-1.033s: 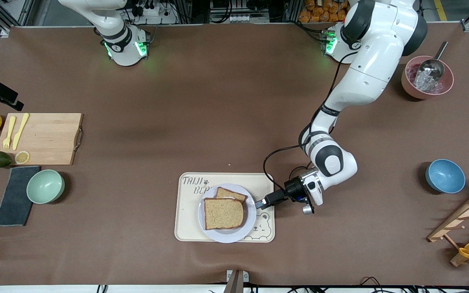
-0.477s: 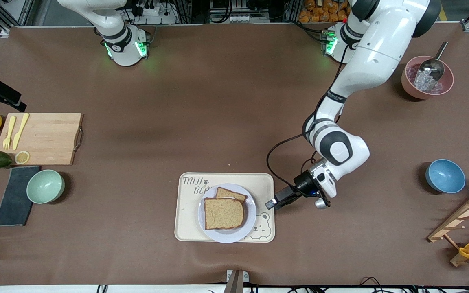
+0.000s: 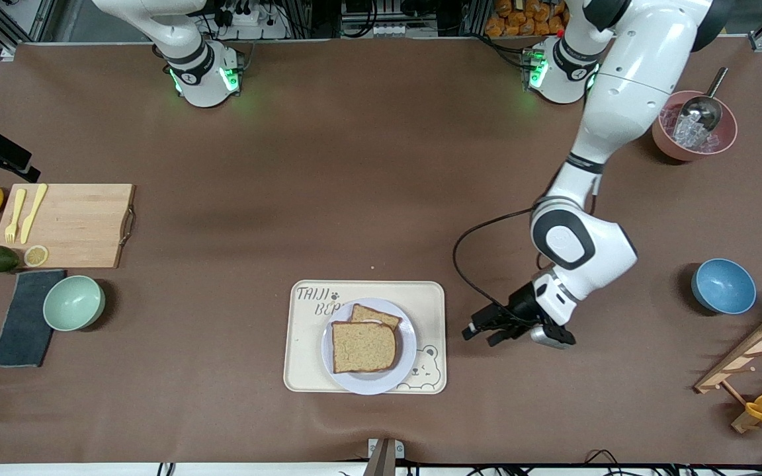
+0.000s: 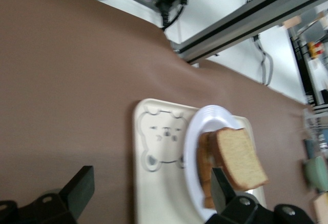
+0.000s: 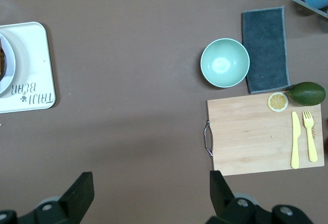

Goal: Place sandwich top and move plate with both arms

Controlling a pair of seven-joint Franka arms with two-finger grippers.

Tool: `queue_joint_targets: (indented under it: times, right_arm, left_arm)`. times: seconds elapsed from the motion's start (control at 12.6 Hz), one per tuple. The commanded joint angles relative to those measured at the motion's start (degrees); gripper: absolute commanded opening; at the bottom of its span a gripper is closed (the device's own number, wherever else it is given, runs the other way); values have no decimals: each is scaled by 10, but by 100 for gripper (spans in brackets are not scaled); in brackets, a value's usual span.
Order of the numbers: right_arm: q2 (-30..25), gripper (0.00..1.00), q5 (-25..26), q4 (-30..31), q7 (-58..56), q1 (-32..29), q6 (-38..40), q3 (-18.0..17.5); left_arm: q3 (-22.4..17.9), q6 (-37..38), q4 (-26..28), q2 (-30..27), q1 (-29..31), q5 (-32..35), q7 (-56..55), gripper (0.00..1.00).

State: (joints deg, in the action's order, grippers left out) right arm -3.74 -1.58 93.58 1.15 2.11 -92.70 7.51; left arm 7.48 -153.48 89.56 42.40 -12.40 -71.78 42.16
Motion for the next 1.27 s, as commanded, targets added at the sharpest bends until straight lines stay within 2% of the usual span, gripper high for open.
queue_joint_targets:
  times: [0.0, 0.16, 0.32, 0.4, 0.56, 0.87, 1.11, 1.19]
  right_arm:
    - [6, 100, 12, -11, 4, 12, 1, 6]
    - [13, 100, 12, -16, 6, 13, 2, 5]
    - [14, 100, 11, -16, 9, 13, 1, 3]
    - [14, 100, 11, -17, 10, 14, 2, 3]
    - [16, 100, 11, -21, 10, 14, 4, 3]
    - [27, 100, 10, -32, 11, 15, 9, 3]
    - [38, 100, 10, -43, 11, 15, 13, 2]
    - [44, 100, 10, -56, 11, 16, 29, 3]
  left_arm:
    - [1, 19, 61, -63, 32, 156, -60, 100]
    - [-25, 93, 70, -102, 51, 298, -104, 100]
    - [-73, 213, 55, -142, 51, 480, -169, 100]
    - [-76, 265, 48, -166, 52, 562, -212, 100]
    - [-76, 347, 48, -215, 53, 659, -286, 100]
    - [-73, 479, 26, -286, 48, 691, -439, 100]
    - [-50, 568, 25, -350, 45, 711, -556, 100]
    - [-48, 587, 24, -367, 44, 711, -565, 100]
